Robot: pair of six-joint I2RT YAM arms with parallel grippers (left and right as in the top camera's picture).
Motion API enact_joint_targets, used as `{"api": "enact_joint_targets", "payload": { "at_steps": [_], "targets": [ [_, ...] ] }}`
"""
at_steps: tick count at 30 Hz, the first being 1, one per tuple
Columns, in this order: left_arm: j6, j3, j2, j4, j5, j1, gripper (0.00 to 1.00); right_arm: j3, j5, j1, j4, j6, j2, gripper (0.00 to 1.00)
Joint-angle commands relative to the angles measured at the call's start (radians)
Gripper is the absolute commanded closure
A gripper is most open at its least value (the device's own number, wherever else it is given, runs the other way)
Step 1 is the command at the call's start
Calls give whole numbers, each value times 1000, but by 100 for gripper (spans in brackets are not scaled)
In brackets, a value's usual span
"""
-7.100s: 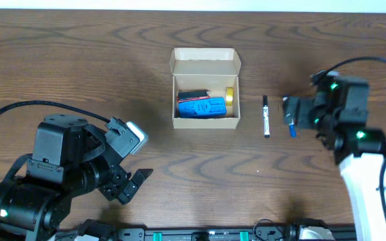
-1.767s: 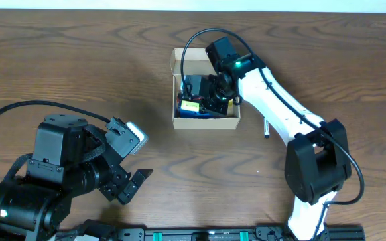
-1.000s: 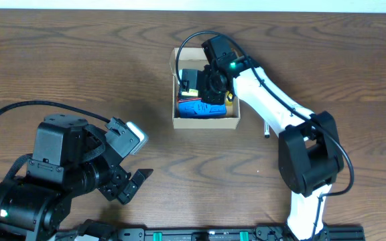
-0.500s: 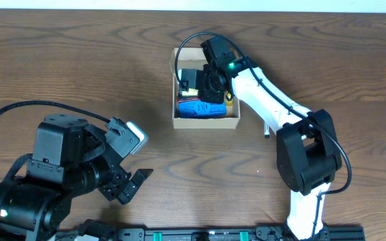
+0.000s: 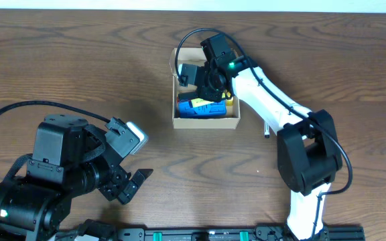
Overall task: Pack container
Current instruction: 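Lower the highlighter into the box and open the right gripper, then move the right gripper to the blue marker and grasp it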
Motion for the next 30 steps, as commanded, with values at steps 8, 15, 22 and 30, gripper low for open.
{"api": "enact_joint_targets", "payload": {
  "at_steps": [8,15,22,30],
  "targets": [
    [11,-4,0,-3,17,-4,5,30,90,-94,-124,267,-270,49],
    [11,-4,0,-3,18,-4,4,28,121,-309,-275,542,-284,44],
    [11,-4,0,-3,18,-4,5,5,124,-466,-369,732,-281,45],
    [11,-4,0,-3,17,-4,5,-174,201,-515,-298,869,-278,42]
  ]
}}
